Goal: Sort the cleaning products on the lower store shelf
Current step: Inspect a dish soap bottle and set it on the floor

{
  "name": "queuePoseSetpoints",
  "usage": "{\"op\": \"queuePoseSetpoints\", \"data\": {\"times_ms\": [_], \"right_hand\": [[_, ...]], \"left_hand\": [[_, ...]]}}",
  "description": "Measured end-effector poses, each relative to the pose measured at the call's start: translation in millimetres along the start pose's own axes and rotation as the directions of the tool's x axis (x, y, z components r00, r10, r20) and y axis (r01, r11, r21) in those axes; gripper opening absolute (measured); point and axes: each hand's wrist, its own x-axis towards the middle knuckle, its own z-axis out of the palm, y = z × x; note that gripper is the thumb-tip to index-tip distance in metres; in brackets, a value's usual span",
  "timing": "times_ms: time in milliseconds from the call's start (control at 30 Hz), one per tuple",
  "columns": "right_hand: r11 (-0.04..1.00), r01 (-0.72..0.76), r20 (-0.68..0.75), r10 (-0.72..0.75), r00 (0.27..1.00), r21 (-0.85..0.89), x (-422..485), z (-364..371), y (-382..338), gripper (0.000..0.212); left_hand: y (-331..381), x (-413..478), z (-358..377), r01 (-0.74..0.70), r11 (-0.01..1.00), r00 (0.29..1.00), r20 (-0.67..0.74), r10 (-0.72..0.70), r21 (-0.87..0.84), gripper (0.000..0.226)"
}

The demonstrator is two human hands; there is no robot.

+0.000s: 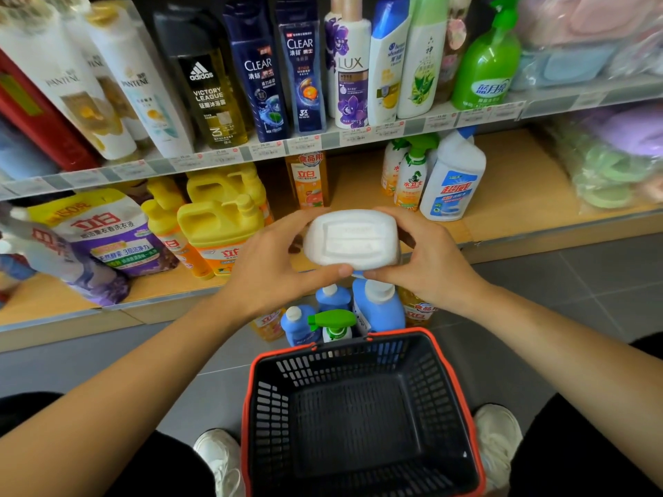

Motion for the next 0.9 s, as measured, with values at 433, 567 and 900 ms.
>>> {"op": "queuePoseSetpoints", "data": {"times_ms": [433, 567, 900], "right_hand": [[0.999, 0.024, 0.005, -0.024, 1.000, 0.029, 1, 0, -8, 0.070], [1.000, 0.031, 0.015, -0.031, 0.999, -0.004, 1, 0, -9, 0.069], [0.991, 0.017, 0.068, -0.009, 0.998, -0.129, -4, 5, -8, 0.070]], "left_hand": [[14, -6, 2, -0.592, 0.742, 0.805, 0.177, 0.567, 0.314, 0.044], [12, -9, 4, -0.625, 0.723, 0.775, 0.118, 0.621, 0.295, 0.040], [30, -5, 15, -0.253, 0.963, 0.933, -0.239, 0.268, 0.091, 0.033]]}}
